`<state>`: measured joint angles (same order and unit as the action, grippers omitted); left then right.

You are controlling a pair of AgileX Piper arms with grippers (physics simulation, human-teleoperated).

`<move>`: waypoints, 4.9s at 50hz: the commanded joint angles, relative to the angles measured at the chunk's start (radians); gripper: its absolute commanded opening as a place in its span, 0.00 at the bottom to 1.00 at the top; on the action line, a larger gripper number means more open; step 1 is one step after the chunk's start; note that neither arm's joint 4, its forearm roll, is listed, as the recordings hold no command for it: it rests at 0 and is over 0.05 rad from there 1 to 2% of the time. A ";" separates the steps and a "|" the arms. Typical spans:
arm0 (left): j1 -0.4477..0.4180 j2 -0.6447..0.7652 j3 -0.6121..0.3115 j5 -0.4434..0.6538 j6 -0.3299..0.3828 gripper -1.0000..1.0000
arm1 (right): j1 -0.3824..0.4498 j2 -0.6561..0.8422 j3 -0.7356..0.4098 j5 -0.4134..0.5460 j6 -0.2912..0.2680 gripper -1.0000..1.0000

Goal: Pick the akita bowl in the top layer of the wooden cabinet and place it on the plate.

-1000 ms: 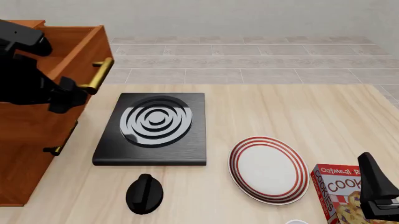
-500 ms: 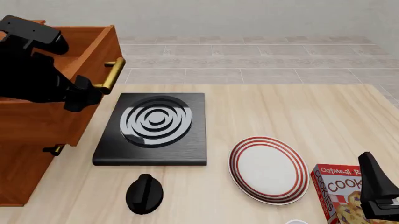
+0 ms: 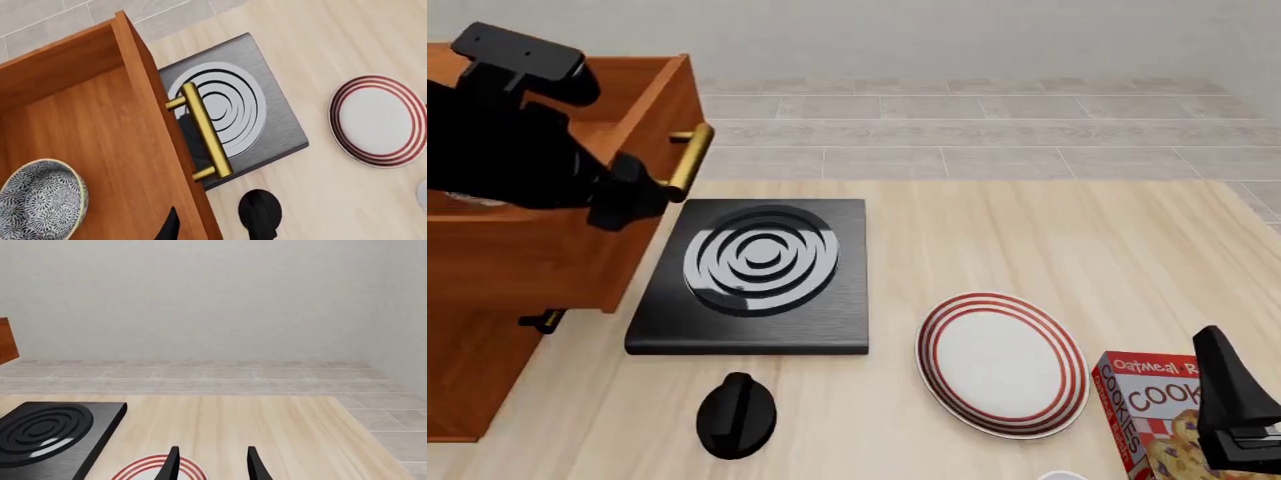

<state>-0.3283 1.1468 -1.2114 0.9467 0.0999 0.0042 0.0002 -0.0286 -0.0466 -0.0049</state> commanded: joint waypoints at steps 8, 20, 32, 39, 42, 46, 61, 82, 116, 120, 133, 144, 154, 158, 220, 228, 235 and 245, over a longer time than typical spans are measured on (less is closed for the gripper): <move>-0.061 0.028 -0.101 0.036 -0.032 1.00 | 0.000 0.000 -0.001 -0.001 0.001 1.00; -0.103 0.040 -0.161 0.091 -0.096 1.00 | 0.000 0.000 -0.002 -0.002 0.002 1.00; -0.078 0.047 -0.218 0.142 -0.094 1.00 | -0.001 0.000 -0.003 -0.003 0.001 1.00; -0.059 0.063 -0.294 0.190 -0.076 1.00 | 0.001 0.000 -0.003 -0.002 0.000 1.00; -0.052 0.071 -0.328 0.209 -0.072 1.00 | 0.001 0.000 -0.003 -0.002 -0.002 1.00; -0.044 0.082 -0.364 0.229 -0.064 1.00 | 0.003 0.000 -0.003 -0.003 -0.004 1.00; 0.022 0.104 -0.427 0.272 -0.006 1.00 | 0.004 0.000 -0.001 -0.003 -0.007 1.00; 0.159 0.123 -0.422 0.273 0.045 1.00 | 0.005 0.000 -0.002 -0.002 -0.012 1.00; 0.308 0.193 -0.433 0.273 0.122 1.00 | 0.004 0.000 -0.001 -0.004 -0.008 1.00; 0.314 0.201 -0.434 0.273 0.129 1.00 | 0.003 0.000 0.000 -0.004 -0.007 1.00; 0.335 0.240 -0.446 0.266 0.142 1.00 | 0.001 0.000 0.000 -0.004 -0.004 1.00; 0.345 0.257 -0.406 0.219 0.151 1.00 | -0.002 0.000 -0.001 -0.004 0.001 1.00; 0.341 0.272 -0.370 0.183 0.139 1.00 | -0.004 0.000 -0.001 -0.003 0.002 1.00; 0.347 0.275 -0.352 0.167 0.140 1.00 | -0.003 0.000 0.000 -0.003 0.002 1.00; 0.389 0.281 -0.168 0.022 0.110 1.00 | 0.001 0.000 -0.001 -0.001 -0.003 1.00; 0.390 0.283 -0.147 0.003 0.108 1.00 | 0.000 0.000 0.000 -0.001 -0.002 1.00; 0.390 0.283 -0.129 -0.010 0.104 1.00 | 0.000 0.000 0.000 -0.002 -0.001 1.00; 0.387 0.282 -0.117 -0.020 0.101 1.00 | -0.002 0.000 0.000 -0.002 0.001 1.00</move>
<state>0.0607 1.4296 -1.3458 0.9401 0.2037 0.0037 0.0002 -0.0287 -0.0482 -0.0057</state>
